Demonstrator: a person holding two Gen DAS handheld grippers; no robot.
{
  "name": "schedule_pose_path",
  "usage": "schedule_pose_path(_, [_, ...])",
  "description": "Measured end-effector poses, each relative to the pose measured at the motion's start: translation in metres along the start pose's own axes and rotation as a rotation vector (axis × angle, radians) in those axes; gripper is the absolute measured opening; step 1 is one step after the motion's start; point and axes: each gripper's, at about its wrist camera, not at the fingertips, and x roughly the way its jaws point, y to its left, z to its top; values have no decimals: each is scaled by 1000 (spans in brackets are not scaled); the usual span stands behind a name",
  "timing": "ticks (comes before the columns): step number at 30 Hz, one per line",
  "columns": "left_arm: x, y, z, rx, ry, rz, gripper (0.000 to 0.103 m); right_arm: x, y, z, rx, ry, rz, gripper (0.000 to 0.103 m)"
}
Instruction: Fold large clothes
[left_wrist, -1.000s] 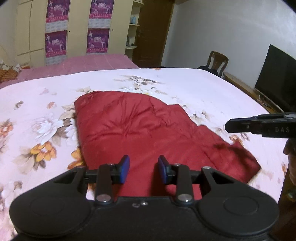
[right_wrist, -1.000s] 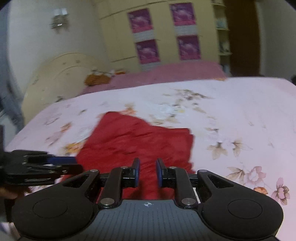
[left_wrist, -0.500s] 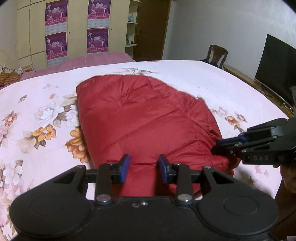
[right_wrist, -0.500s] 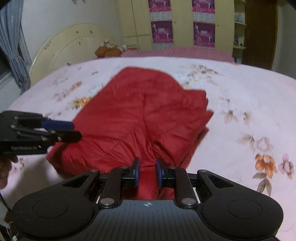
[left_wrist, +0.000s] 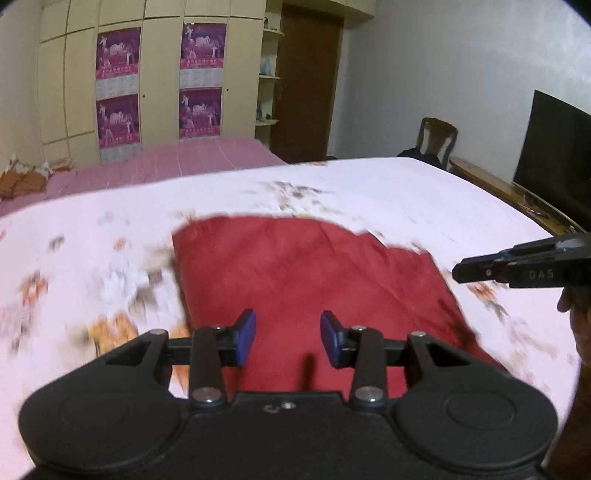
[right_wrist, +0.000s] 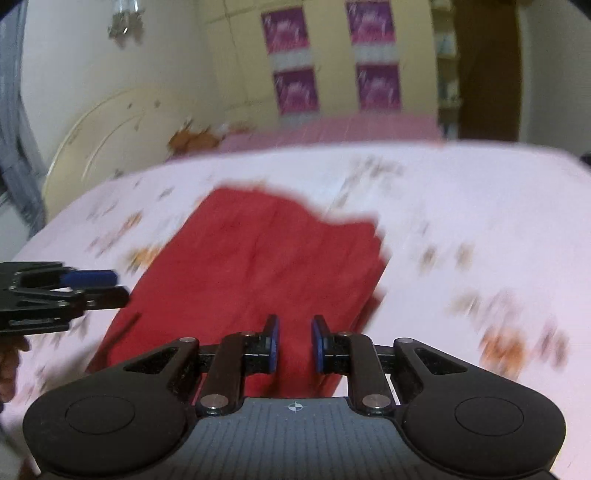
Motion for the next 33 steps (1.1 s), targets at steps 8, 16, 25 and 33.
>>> schedule_pose_path(8, [93, 20, 26, -25, 88, 4, 37, 92, -25, 34, 6, 75, -34, 18])
schedule_pose_path(16, [97, 24, 22, -30, 94, 24, 37, 112, -40, 12, 10, 142, -34, 18])
schedule_pose_path(25, [146, 37, 60, -6, 113, 15, 41, 139, -28, 65, -21, 97, -22, 18])
schedule_pose_path(33, [171, 51, 50, -81, 202, -15, 42, 176, -41, 39, 22, 220, -39, 18])
